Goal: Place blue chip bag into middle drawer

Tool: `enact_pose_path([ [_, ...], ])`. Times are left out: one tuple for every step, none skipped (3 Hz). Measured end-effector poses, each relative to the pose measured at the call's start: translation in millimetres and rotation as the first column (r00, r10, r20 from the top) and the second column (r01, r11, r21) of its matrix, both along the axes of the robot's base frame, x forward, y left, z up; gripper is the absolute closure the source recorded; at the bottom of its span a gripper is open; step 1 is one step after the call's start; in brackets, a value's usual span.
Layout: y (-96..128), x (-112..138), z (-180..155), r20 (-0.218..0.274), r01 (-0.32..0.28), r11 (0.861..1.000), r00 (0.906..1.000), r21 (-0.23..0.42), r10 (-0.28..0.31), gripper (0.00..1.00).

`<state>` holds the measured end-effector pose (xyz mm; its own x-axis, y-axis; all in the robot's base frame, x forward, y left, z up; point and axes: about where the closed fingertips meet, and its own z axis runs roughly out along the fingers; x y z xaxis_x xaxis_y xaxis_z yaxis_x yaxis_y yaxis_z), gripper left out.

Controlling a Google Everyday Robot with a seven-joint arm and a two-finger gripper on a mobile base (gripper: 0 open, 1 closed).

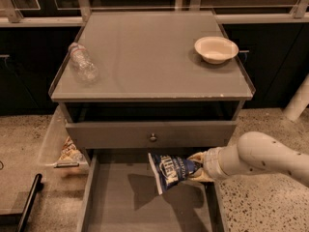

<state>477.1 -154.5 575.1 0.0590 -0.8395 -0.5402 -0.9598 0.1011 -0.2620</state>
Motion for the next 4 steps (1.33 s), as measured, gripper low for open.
enact_pose_path([
  [5,13,-60,-0.019,0.021,1.000,0.9996,-0.014,-0.021,1.00],
  [7,20,-110,-0.033,0.036,0.999,0.9988,-0.010,-0.037,1.00],
  [9,30,-153,-0.028,0.053,0.999,0.9982,0.002,-0.053,1.00],
  [19,38,-181,-0.027,0.065,0.998,0.9976,0.028,-0.064,1.00],
])
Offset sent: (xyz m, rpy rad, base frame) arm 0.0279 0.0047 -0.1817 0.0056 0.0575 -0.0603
